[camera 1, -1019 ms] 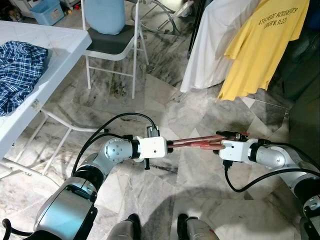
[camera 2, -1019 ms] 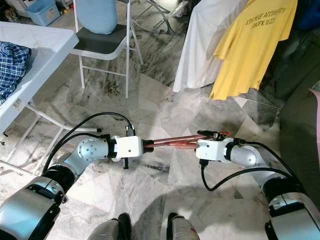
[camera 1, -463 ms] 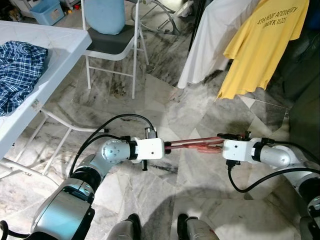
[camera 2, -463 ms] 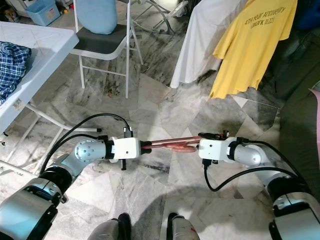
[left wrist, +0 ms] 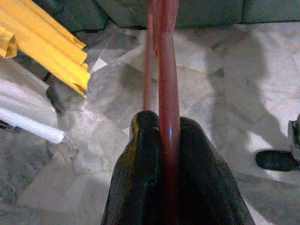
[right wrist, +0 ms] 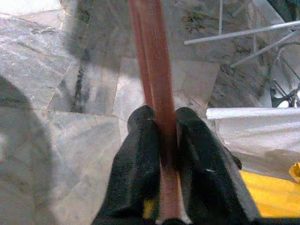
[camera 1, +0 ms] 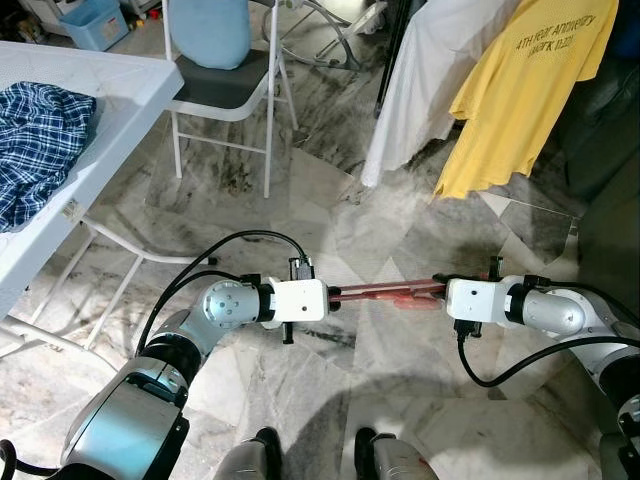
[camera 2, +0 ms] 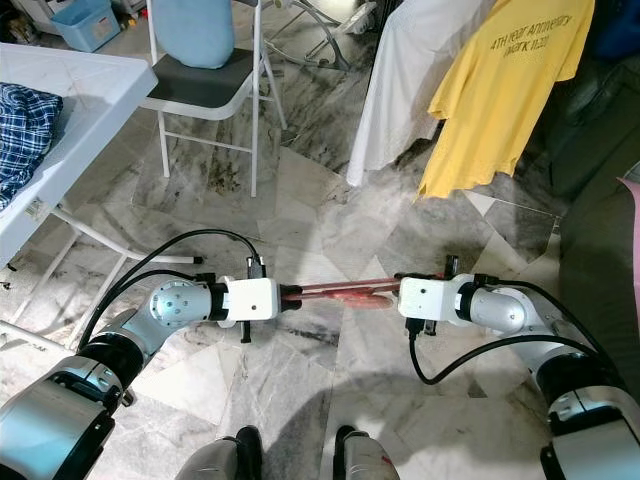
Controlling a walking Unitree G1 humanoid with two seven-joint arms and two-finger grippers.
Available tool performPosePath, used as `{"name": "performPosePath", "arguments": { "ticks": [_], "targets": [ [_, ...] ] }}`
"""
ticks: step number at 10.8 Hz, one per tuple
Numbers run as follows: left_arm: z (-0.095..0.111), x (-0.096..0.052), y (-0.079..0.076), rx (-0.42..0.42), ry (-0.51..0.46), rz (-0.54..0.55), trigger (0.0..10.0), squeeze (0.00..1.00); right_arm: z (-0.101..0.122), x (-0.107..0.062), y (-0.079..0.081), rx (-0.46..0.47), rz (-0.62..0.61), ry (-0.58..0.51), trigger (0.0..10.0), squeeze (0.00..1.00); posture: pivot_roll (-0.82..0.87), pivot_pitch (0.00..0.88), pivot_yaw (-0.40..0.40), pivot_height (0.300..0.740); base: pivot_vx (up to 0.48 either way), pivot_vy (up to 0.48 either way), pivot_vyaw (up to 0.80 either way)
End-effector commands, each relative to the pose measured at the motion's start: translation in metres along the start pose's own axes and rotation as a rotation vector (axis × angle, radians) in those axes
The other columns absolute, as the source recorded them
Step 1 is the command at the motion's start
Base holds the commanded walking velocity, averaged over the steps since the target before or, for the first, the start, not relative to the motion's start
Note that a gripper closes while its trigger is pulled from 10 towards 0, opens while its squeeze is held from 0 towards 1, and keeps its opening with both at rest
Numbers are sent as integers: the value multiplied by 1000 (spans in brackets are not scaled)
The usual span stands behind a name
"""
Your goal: Hang hanger
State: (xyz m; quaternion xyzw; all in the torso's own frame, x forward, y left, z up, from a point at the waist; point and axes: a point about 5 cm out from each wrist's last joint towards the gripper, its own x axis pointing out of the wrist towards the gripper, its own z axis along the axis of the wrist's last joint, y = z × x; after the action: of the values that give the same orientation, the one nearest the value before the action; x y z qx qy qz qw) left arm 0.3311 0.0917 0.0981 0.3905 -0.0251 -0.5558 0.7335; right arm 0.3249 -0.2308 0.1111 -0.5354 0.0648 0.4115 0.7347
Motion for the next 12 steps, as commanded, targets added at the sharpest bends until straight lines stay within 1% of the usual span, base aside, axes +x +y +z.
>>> {"name": "performPosePath", "arguments": {
  "ticks": [1,4,5,6,7,8,9,10,11,12],
  "targets": [
    [-7,-4,-5,-13,28,-10,10000,0,0,-2,2,7,-3,-10,0,0,-117,222,61,740,0,0,0],
    [-10,-5,-7,-19,39,-7,10000,0,0,0,6,36,-9,-16,0,0,-118,222,65,740,0,0,0],
    [-10,-5,0,-51,46,73,10000,1000,-2,-1,7,47,-13,-11,0,0,-119,222,64,740,0,0,0],
    [-10,-4,3,-85,47,97,10000,1000,-2,-1,7,48,-15,-8,0,0,-120,221,65,740,0,0,0],
    [-10,-5,5,-68,49,129,10000,1000,-3,0,8,39,-16,4,0,0,-118,220,65,740,0,0,0],
    [-7,-5,10,-44,34,189,10000,1000,-4,3,10,55,-24,21,0,0,-118,219,64,740,0,0,0],
    [-7,-4,8,-49,25,183,10000,1000,-4,9,13,83,-50,51,0,0,-118,217,63,740,0,0,0],
    [-8,-3,2,-42,28,147,10000,1000,-5,13,14,123,-71,78,0,0,-116,215,59,740,0,0,0],
    [-10,-4,-5,-45,26,112,10000,1000,-8,17,18,190,-101,112,0,0,-115,213,56,740,0,0,0],
    [-12,-5,-9,-60,26,103,10000,1000,-12,21,26,266,-121,143,0,0,-116,212,51,740,0,0,0]
  ]
}}
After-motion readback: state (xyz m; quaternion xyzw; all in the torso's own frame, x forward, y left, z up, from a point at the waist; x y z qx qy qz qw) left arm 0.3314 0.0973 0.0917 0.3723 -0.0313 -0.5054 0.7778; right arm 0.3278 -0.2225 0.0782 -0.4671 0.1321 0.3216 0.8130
